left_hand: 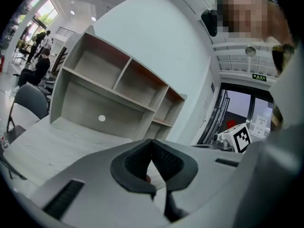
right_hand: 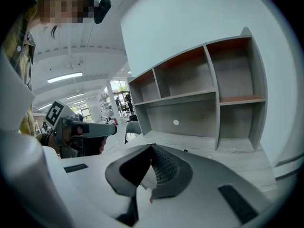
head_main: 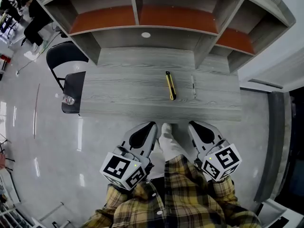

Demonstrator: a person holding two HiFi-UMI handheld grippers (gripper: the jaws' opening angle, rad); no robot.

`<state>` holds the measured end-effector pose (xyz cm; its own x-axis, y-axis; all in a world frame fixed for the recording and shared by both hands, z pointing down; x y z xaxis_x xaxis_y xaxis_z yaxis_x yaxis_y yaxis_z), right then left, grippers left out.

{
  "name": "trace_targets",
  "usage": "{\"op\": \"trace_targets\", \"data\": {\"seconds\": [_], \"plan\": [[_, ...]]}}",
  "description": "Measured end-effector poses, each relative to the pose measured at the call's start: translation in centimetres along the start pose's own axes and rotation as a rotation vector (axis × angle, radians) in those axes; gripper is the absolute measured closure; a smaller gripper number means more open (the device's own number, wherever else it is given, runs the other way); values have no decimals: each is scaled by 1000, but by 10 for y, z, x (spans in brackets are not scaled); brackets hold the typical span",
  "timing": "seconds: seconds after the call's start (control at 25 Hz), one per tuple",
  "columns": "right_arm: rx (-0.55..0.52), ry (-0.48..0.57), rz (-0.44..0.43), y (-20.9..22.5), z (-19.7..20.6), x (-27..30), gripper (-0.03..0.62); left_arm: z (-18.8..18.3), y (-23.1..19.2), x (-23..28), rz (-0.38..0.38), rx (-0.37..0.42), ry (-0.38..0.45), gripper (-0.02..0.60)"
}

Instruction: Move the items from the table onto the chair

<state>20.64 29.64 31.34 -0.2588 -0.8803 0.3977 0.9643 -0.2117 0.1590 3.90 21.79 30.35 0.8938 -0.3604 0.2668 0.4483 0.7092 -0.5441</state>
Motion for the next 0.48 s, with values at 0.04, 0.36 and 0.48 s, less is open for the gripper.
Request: {"op": "trace_targets", "data": {"seconds": [0.04,0.36,0.48], "plan": [[-2,-2,2,6,-3,5,577,-3,-2,6,2,1,-6,577],[6,27,0,51,-30,34,577,-32,-10,64,12,46,-40,577],[7,50,3,74,-39,39,577,-44,-10,91,3,73,-45,577]]}}
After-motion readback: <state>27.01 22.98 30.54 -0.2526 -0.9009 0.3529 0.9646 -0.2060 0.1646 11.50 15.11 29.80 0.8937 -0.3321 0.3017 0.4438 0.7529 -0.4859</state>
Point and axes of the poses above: the fingertips, and each gripper's own axes: x forward along the fingers, y to its right, z out of its underside, the point moved 6 cm from there along -x, backward along the fingers, and after that the axes turned 6 degrees about -x, right-handed, at the moved point
